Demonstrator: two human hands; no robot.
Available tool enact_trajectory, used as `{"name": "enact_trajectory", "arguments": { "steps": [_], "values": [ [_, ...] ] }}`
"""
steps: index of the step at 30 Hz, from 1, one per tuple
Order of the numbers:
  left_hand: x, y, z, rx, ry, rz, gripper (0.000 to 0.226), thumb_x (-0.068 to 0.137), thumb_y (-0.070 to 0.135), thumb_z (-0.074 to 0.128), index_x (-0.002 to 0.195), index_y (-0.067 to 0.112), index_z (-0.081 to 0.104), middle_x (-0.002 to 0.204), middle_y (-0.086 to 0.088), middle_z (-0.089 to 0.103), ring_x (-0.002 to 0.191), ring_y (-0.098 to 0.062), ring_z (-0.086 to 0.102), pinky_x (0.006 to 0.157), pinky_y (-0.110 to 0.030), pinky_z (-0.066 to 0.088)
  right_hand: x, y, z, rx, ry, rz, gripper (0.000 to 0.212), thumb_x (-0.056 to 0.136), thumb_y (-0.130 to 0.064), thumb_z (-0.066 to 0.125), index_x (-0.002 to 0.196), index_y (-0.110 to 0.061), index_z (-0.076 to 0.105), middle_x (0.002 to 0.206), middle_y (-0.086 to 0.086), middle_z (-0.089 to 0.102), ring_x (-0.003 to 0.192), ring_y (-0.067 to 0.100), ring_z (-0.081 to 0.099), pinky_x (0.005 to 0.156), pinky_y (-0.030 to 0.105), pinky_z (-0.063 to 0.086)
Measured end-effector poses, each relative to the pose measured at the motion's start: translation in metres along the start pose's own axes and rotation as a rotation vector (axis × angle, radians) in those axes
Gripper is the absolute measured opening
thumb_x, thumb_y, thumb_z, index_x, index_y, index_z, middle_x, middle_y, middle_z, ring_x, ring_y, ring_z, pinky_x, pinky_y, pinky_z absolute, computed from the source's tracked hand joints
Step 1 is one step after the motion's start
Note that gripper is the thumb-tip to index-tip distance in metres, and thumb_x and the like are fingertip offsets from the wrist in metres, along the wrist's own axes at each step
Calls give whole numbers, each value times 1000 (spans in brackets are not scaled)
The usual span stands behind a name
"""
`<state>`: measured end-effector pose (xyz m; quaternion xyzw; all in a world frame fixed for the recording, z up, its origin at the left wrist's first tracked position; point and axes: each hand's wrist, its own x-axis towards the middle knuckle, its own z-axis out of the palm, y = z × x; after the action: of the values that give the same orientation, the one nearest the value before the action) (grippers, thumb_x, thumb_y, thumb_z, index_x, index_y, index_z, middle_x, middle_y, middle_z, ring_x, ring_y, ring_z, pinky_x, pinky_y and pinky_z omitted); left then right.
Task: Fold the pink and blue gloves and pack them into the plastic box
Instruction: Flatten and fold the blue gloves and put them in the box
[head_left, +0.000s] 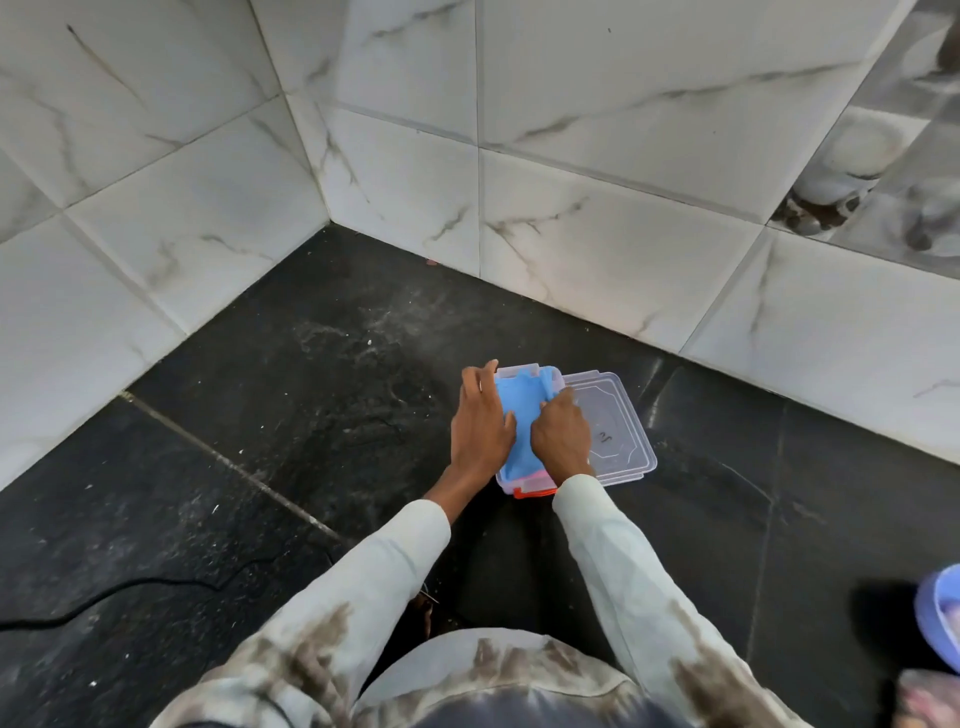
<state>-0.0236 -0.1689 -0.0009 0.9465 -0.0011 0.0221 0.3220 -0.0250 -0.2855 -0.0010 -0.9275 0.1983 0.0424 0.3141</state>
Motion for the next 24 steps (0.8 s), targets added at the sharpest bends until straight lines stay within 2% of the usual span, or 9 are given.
{"name": "enact_trajectory", "arguments": {
  "steps": [2, 5, 7, 9, 12, 15, 19, 22, 24],
  "values": [
    [-4, -2, 1, 120, 21, 90, 62, 101, 25, 63, 159, 18, 42, 161, -6, 38, 141, -22, 50, 113, -40, 54, -2, -1, 4, -20, -6, 3, 44, 112, -24, 44, 150, -1, 43, 139, 20, 64, 122, 37, 70, 102, 43, 56],
    [-11, -9, 5, 372, -136, 238, 56, 106, 47, 55, 155, 23, 49, 171, -9, 33, 156, -28, 38, 125, -43, 37, -6, -1, 8, -69, -29, 6, 41, 111, -26, 46, 144, -2, 50, 137, 16, 65, 120, 33, 72, 102, 39, 57],
    [-14, -16, 7, 487, -223, 253, 56, 107, 53, 52, 156, 26, 48, 175, -7, 28, 163, -28, 28, 131, -47, 27, -8, -2, 10, -76, -28, 8, 39, 110, -28, 50, 140, -3, 53, 132, 15, 67, 115, 31, 74, 99, 37, 59],
    [-14, -19, 7, 496, -243, 229, 56, 108, 51, 51, 158, 27, 46, 176, -4, 26, 165, -26, 23, 134, -50, 22, -6, -3, 9, -105, -38, -5, 36, 110, -26, 50, 137, -3, 56, 131, 15, 67, 116, 31, 73, 99, 36, 58],
    [-13, -18, 6, 493, -261, 231, 51, 110, 44, 49, 158, 27, 46, 175, -1, 28, 167, -23, 21, 135, -55, 19, -1, -2, 2, -158, -77, -34, 34, 110, -22, 47, 134, -1, 60, 133, 19, 65, 121, 35, 69, 100, 39, 55],
    [-11, -16, 4, 438, -256, 203, 48, 109, 34, 50, 157, 28, 48, 173, 0, 33, 166, -21, 24, 135, -57, 18, 5, -4, -11, -169, -82, -35, 32, 106, -17, 51, 131, -1, 61, 129, 22, 67, 118, 39, 68, 97, 42, 54],
    [-12, -15, 4, 417, -236, 200, 49, 107, 24, 51, 155, 30, 50, 171, 3, 34, 164, -19, 26, 133, -56, 21, 13, -8, -35, -211, -90, -30, 37, 106, -22, 50, 137, -4, 58, 132, 22, 67, 124, 42, 65, 100, 43, 52],
    [-12, -16, 3, 413, -225, 201, 48, 106, 24, 51, 154, 30, 51, 170, 3, 34, 163, -18, 27, 132, -55, 24, 24, -12, -58, -168, -11, 7, 29, 101, -18, 53, 122, -6, 68, 126, 21, 70, 120, 43, 67, 95, 43, 53],
    [-12, -17, 2, 407, -234, 203, 47, 108, 27, 51, 155, 30, 49, 172, 3, 33, 164, -19, 26, 133, -55, 24, 30, -17, -69, -150, -33, -8, 27, 97, -16, 57, 117, -14, 76, 124, 16, 73, 117, 41, 69, 94, 40, 54]
  ]
}}
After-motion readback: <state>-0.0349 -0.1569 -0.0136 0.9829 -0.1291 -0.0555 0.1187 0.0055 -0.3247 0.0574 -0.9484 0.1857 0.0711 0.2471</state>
